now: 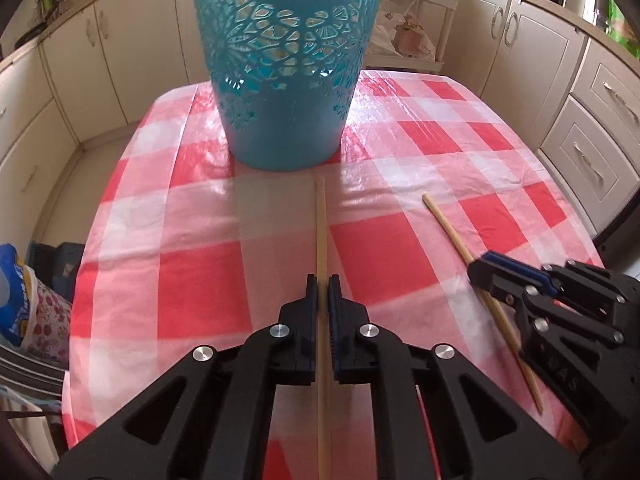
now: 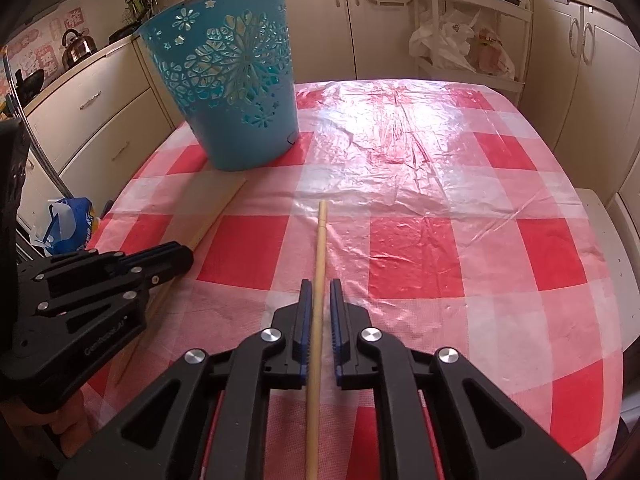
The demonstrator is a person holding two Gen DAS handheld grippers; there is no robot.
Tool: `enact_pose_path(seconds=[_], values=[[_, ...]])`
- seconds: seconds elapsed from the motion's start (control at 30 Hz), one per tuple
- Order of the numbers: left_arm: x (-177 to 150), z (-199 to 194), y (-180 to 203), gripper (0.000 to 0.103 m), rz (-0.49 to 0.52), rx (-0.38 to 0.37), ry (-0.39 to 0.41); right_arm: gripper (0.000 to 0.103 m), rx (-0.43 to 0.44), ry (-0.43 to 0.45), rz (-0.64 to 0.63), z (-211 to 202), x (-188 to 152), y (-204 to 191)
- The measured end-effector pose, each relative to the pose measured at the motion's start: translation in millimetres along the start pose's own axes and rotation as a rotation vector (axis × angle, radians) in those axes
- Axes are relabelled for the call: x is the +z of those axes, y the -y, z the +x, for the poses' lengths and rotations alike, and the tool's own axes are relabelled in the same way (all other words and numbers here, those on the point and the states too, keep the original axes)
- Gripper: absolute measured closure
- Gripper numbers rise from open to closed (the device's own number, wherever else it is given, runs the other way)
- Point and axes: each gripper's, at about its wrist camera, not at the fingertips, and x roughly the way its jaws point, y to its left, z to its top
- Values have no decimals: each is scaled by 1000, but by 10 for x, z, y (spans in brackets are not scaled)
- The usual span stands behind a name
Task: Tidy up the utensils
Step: 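Close the right gripper on a wooden stick while the left gripper grasps another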
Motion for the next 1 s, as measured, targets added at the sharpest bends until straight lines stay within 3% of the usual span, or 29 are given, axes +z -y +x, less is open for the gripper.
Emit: enact_pose_path(seconds=[0.13, 0.23, 0.33, 0.4, 0.47, 0.53, 0.63, 0.73, 1.0], values=[[-108, -103, -125, 97, -36, -68, -45, 91, -2, -15, -16, 5, 23, -15], [-45, -125, -160, 91, -34, -54, -35, 69, -17, -2, -31, 8, 97, -34], [77, -110, -174, 76, -36, -30, -11, 69, -17, 1, -59, 31, 178, -75], [142, -66, -135, 76, -16, -11, -6, 69, -28, -14, -92, 90, 222, -122], [184, -8, -80, 76, 4, -3, -10, 80, -42, -32, -117, 150, 225, -148], [181, 71, -14, 76, 40, 18, -20, 83, -56, -31, -142, 178, 200, -162], [133, 126, 64, 77, 86, 50, -11, 96, -55, -24, -150, 170, 171, -174], [124, 88, 81, 97, 84, 34, -7, 97, -27, -26, -98, 155, 163, -110], [80, 61, 79, 98, 90, 19, 2, 96, -20, -51, -97, 100, 144, -68]])
